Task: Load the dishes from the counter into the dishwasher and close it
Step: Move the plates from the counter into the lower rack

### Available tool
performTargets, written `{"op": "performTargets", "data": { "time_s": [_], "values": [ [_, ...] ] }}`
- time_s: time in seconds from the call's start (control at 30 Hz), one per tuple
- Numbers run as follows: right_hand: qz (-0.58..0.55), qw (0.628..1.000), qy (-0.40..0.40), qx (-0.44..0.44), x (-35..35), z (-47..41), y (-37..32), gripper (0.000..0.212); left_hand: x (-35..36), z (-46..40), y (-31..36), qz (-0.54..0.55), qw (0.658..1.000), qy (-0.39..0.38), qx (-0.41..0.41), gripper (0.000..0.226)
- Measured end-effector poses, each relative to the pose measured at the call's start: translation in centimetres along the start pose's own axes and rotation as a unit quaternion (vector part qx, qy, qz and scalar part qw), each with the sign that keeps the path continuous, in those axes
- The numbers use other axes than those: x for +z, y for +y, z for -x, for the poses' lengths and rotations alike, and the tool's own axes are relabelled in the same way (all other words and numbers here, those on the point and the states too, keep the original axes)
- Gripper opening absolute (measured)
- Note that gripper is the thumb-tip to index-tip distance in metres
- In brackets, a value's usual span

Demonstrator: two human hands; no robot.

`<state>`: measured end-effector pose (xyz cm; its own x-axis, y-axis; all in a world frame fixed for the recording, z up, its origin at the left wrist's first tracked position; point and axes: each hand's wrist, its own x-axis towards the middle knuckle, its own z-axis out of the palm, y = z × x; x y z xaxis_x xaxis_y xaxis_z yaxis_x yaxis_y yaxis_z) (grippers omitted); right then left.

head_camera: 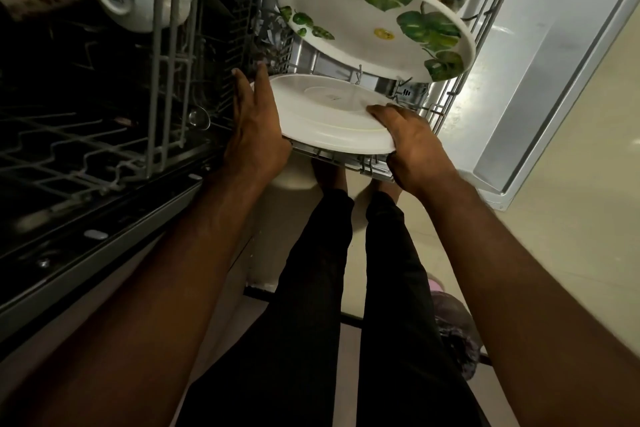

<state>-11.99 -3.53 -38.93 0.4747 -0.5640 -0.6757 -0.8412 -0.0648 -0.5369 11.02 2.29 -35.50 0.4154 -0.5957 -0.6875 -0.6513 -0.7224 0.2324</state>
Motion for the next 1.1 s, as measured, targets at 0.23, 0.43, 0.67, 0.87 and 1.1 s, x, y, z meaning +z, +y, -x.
{"op": "performTargets", "data": {
  "time_s": [0.23,0.43,0.67,0.87,1.1],
  "values": [
    [-0.014,0.994,0.001,0.104,-0.4,0.2,2.1,0.078,0.4,1.3,0.2,0.025,0.997,0.067,0.022,0.108],
    [-0.012,0.996,0.013,0.089,-1.9,3.7,0.6,0.072,-0.4,4.9,1.0,0.035,0.999,0.036,0.018,0.101],
    [-0.013,0.998,-0.016,0.057,-3.2,8.7,-1.9,0.066,-1.1,9.7,0.8,0.043,0.998,-0.04,0.002,0.091],
    [-0.007,0.999,-0.017,0.031,-5.1,12.3,-4.7,0.063,-2.6,13.7,2.1,0.042,0.998,-0.039,0.008,0.09],
    [0.053,0.998,-0.025,-0.038,-7.9,15.9,-8.8,0.065,-5.8,19.1,5.2,0.038,0.998,-0.03,0.027,0.091]
  ]
}}
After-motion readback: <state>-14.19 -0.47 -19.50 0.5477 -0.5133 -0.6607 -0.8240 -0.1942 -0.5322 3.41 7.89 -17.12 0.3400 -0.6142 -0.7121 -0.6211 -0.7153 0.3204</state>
